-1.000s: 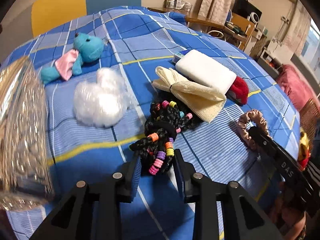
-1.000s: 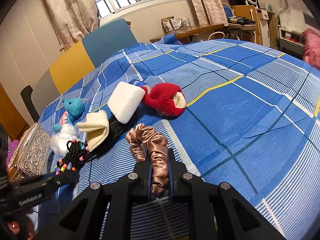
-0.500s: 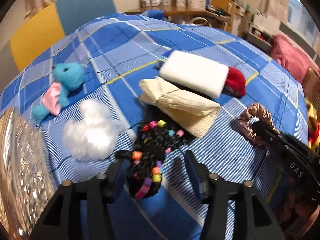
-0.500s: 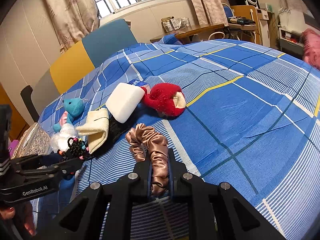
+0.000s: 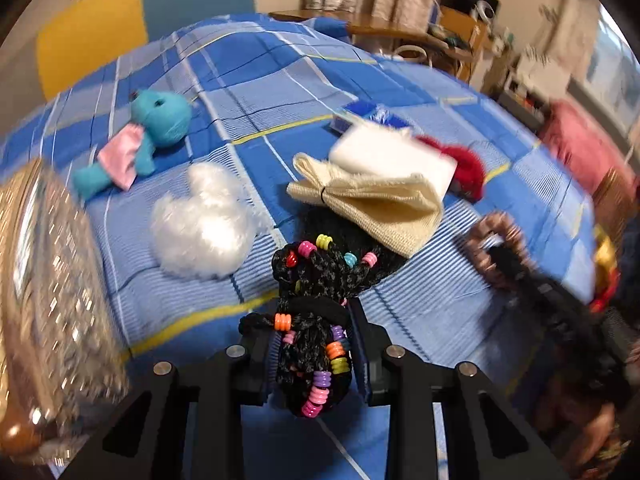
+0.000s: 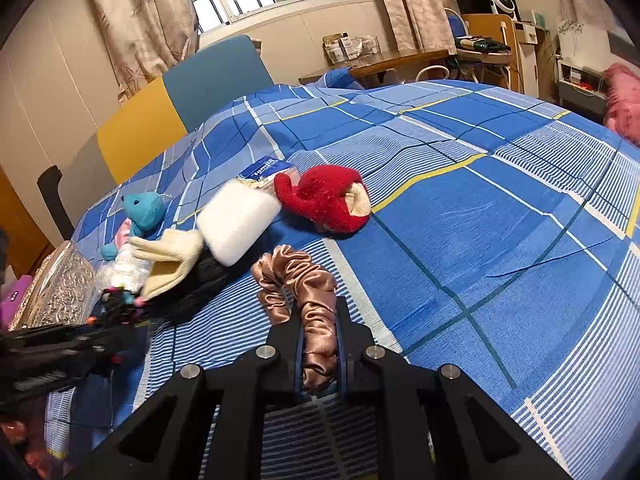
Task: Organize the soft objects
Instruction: 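Close the left gripper on the black beaded hair-tie bundle while the right gripper holds the scrunchie, then lift the hair ties toward the gold tray with the left gripper while the right carries the scrunchie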
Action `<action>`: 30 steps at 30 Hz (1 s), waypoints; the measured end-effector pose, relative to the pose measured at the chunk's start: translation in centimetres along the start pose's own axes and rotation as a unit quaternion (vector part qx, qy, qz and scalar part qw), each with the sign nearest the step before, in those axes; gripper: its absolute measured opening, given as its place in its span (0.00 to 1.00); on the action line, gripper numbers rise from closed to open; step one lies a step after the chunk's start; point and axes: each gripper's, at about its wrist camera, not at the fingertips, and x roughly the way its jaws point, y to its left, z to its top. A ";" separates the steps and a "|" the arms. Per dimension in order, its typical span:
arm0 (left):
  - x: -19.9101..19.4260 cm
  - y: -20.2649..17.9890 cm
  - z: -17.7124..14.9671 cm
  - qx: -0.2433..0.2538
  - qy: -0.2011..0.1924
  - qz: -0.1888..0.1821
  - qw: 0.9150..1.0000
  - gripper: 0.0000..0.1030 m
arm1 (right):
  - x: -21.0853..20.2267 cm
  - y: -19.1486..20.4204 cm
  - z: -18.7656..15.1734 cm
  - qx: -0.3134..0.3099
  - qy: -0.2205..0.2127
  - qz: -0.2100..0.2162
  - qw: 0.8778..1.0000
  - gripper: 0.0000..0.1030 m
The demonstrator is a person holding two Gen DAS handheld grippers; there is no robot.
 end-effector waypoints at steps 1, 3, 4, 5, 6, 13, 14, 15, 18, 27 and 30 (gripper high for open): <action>-0.9 0.4 0.2 -0.018 -0.009 -0.018 1.000 0.29 | 0.0 0.1 0.0 -0.001 0.000 -0.002 1.000 0.12; -2.9 0.6 0.7 -0.027 -0.033 -0.028 0.999 0.29 | 0.1 0.2 0.0 -0.003 0.000 -0.004 1.000 0.12; -3.5 0.4 0.9 -0.021 -0.043 -0.026 0.999 0.29 | 0.1 0.2 0.0 -0.003 0.000 -0.004 1.000 0.12; -4.3 0.1 1.0 -0.007 -0.058 -0.017 0.998 0.29 | 0.1 0.2 0.0 -0.003 0.000 -0.005 1.000 0.12; -4.8 -0.1 0.9 0.006 -0.064 -0.004 0.998 0.29 | 0.1 0.3 0.0 -0.004 0.000 -0.006 1.000 0.12; -8.5 1.5 -1.6 -0.019 -0.085 -0.036 0.996 0.29 | 0.2 0.6 0.0 -0.012 0.002 -0.016 1.000 0.12; -9.2 1.8 -2.3 -0.019 -0.090 -0.034 0.995 0.29 | 0.2 0.6 0.0 -0.013 0.004 -0.016 1.000 0.12; -9.9 2.2 -2.9 -0.021 -0.094 -0.031 0.995 0.29 | 0.2 0.6 0.0 -0.014 0.005 -0.017 1.000 0.12; -12.1 4.2 -4.8 -0.037 -0.105 -0.020 0.994 0.29 | 0.2 0.7 0.1 -0.021 0.010 -0.019 1.000 0.12; -17.7 11.9 -10.2 -0.107 -0.139 0.020 0.984 0.29 | -0.1 1.5 0.2 -0.043 0.023 -0.043 0.998 0.12; -19.6 15.1 -12.3 -0.139 -0.153 0.039 0.978 0.29 | -0.9 1.4 0.2 -0.029 0.021 -0.045 0.998 0.12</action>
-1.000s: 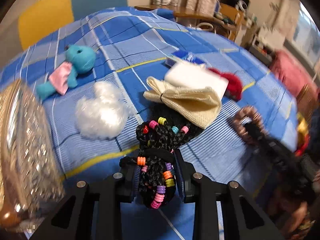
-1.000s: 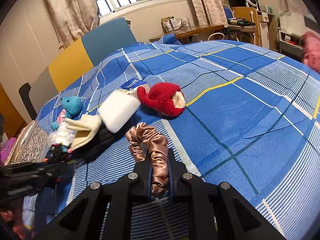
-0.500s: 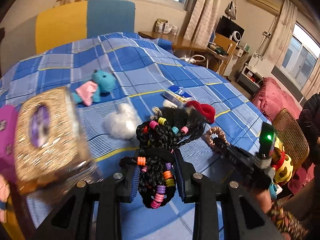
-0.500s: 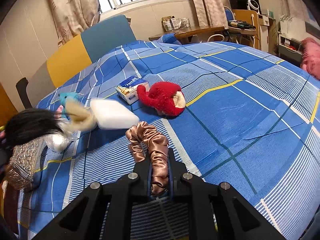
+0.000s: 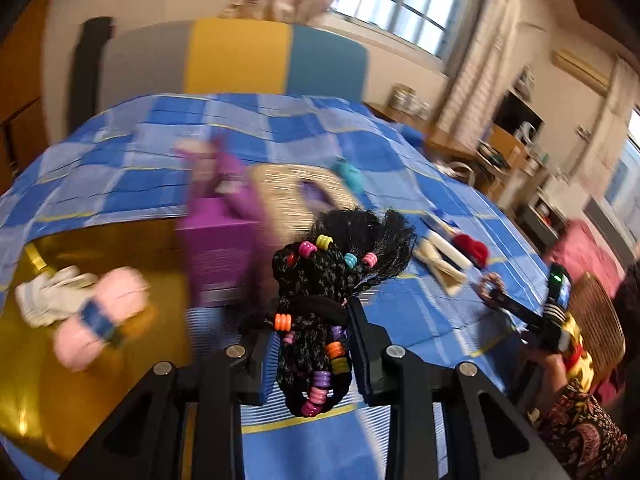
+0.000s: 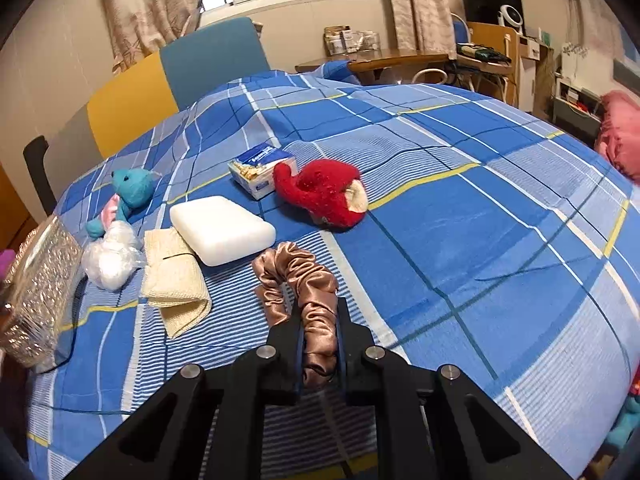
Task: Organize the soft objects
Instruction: 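Lift the hair ties toward the gold tray with the left gripper while the right carries the scrunchie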
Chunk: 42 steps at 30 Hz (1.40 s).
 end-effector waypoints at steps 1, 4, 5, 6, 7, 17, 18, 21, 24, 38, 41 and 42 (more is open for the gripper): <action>-0.6 1.4 -0.2 -0.009 -0.005 0.010 1.000 0.29 | -0.5 0.0 0.0 0.003 -0.003 0.002 1.000 0.12; -2.0 5.2 -0.9 -0.033 -0.012 0.037 0.999 0.29 | -1.6 0.6 -0.1 0.000 -0.010 0.005 1.000 0.12; -2.3 6.4 -1.2 -0.039 -0.012 0.048 0.998 0.29 | -2.0 0.9 -0.1 -0.001 -0.012 0.005 1.000 0.12; -2.6 7.6 -1.6 -0.046 -0.013 0.060 0.997 0.29 | -2.4 1.2 -0.1 -0.003 -0.014 0.006 1.000 0.12; -2.9 9.0 -1.9 -0.055 -0.013 0.071 0.996 0.29 | -2.8 1.4 0.0 -0.003 -0.016 0.009 1.000 0.12; -4.6 19.5 -5.1 -0.140 -0.007 0.164 0.976 0.29 | -6.8 6.2 -0.8 -0.006 -0.035 0.054 0.998 0.12; -4.5 20.4 -5.4 -0.148 -0.003 0.170 0.974 0.29 | -7.1 6.7 -1.0 -0.004 -0.034 0.060 0.998 0.12; -4.2 22.1 -6.1 -0.160 0.008 0.187 0.969 0.30 | -8.4 8.9 -1.8 -0.001 -0.034 0.089 0.995 0.12; -3.4 23.5 -6.6 -0.170 0.019 0.201 0.964 0.30 | -9.6 11.3 -2.4 -0.010 -0.037 0.112 0.993 0.12; -1.4 25.7 -7.1 -0.197 0.053 0.213 0.955 0.38 | -14.5 26.0 -5.8 -0.103 -0.013 0.251 0.963 0.12; -2.0 25.6 -7.5 -0.200 0.046 0.208 0.956 0.44 | -14.3 29.7 -6.9 -0.119 0.007 0.277 0.954 0.12; -2.1 25.6 -7.5 -0.201 0.044 0.206 0.957 0.48 | -14.2 30.6 -7.2 -0.123 0.011 0.284 0.951 0.12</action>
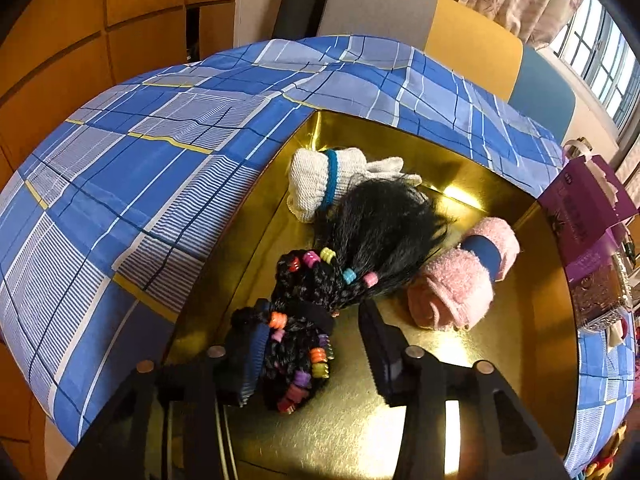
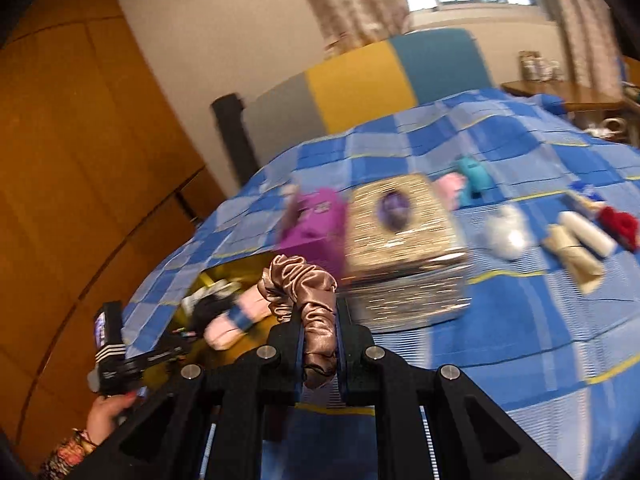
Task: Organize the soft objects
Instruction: 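Lift the hair ties toward the gold tray with the left gripper while the right carries the scrunchie, then open both grippers to drop the hair ties and scrunchie into the gold tray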
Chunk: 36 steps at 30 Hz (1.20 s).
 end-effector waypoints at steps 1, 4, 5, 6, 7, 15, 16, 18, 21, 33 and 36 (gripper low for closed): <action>-0.2 0.2 -0.1 -0.002 -0.001 -0.005 1.000 0.50 | 0.8 1.1 -0.2 -0.005 0.007 0.010 1.000 0.12; -1.0 0.7 -0.2 -0.008 -0.008 -0.014 1.000 0.55 | 3.0 3.7 -0.5 -0.017 0.031 0.033 0.999 0.12; -1.4 1.0 -0.2 -0.010 -0.013 -0.017 1.000 0.55 | 3.5 4.2 -0.6 -0.019 0.038 0.038 0.998 0.12; -1.8 1.2 -0.1 -0.011 -0.018 -0.018 1.000 0.55 | 4.4 5.2 -0.8 -0.023 0.048 0.046 0.998 0.12; -2.4 1.4 -0.1 -0.013 -0.028 -0.017 0.999 0.55 | 5.4 6.2 -1.0 -0.028 0.061 0.053 0.996 0.12; -6.3 3.6 -0.2 -0.029 -0.084 -0.023 0.996 0.55 | 12.1 11.7 -3.2 -0.054 0.140 0.076 0.986 0.12; -6.6 3.8 -0.2 -0.029 -0.088 -0.021 0.996 0.55 | 12.9 12.2 -3.5 -0.054 0.151 0.079 0.984 0.12; -7.1 4.4 -0.2 -0.032 -0.092 -0.022 0.995 0.55 | 14.6 13.1 -4.3 -0.055 0.170 0.079 0.981 0.12; -7.7 5.3 -0.3 -0.042 -0.097 -0.023 0.994 0.54 | 16.5 14.1 -5.1 -0.054 0.191 0.076 0.977 0.12; -8.2 7.6 -1.2 -0.069 -0.094 -0.023 0.993 0.54 | 20.5 15.8 -7.1 -0.059 0.234 0.048 0.969 0.50; -8.4 7.3 -1.3 -0.065 -0.097 -0.025 0.993 0.54 | 20.5 15.5 -7.2 -0.057 0.236 0.045 0.969 0.76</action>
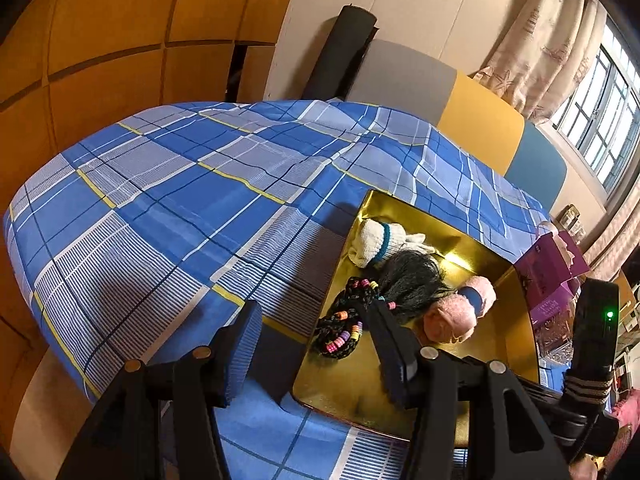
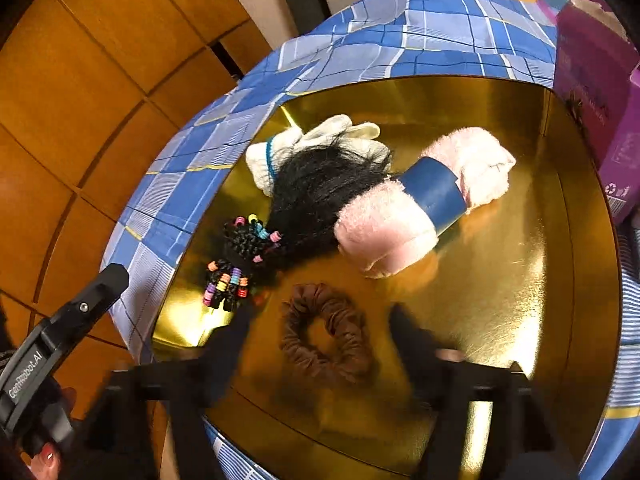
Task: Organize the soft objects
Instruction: 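Open both grippers to drop the hair ties and scrunchie into the gold tray, then move both tools away from the tray back over the items on the bed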
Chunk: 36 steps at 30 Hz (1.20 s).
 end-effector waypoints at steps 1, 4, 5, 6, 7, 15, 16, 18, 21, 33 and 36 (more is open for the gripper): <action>-0.1 -0.2 0.0 0.002 -0.001 -0.001 1.000 0.54 | -0.6 0.1 -0.1 -0.006 -0.008 -0.004 1.000 0.76; -0.3 -0.8 -0.1 0.002 -0.004 -0.009 1.000 0.54 | -2.6 0.7 -0.1 -0.029 -0.036 -0.009 0.999 0.76; -0.3 -1.1 -0.1 0.003 -0.003 -0.013 1.000 0.54 | -3.6 0.9 -0.2 -0.037 -0.049 -0.009 0.998 0.76; -0.3 -1.5 -0.2 0.005 -0.002 -0.016 1.000 0.54 | -4.8 1.0 -0.3 -0.044 -0.064 -0.005 0.997 0.76; -0.4 -2.1 -0.3 0.008 -0.001 -0.021 1.000 0.54 | -5.8 1.1 -0.4 -0.048 -0.077 -0.002 0.996 0.76; -0.9 -9.0 -1.5 0.070 0.016 -0.083 0.994 0.54 | -15.4 -3.5 -2.8 -0.045 -0.199 -0.071 0.976 0.76; -1.2 -10.0 -1.7 0.080 0.015 -0.090 0.993 0.54 | -16.4 -4.9 -3.2 -0.037 -0.210 -0.087 0.973 0.76; -1.7 -12.5 -2.2 0.105 0.016 -0.110 0.988 0.54 | -17.7 -7.4 -3.8 -0.017 -0.217 -0.109 0.970 0.76; -2.3 -15.7 -3.1 0.131 0.024 -0.136 0.982 0.54 | -19.1 -11.7 -4.9 0.022 -0.216 -0.134 0.967 0.76; -2.8 -30.1 -10.1 0.246 0.110 -0.262 0.927 0.54 | -24.4 -30.5 -10.8 0.141 -0.204 -0.215 0.945 0.76; -2.4 -33.3 -12.0 0.275 0.122 -0.265 0.916 0.54 | -26.6 -35.1 -10.0 0.163 -0.211 -0.232 0.935 0.76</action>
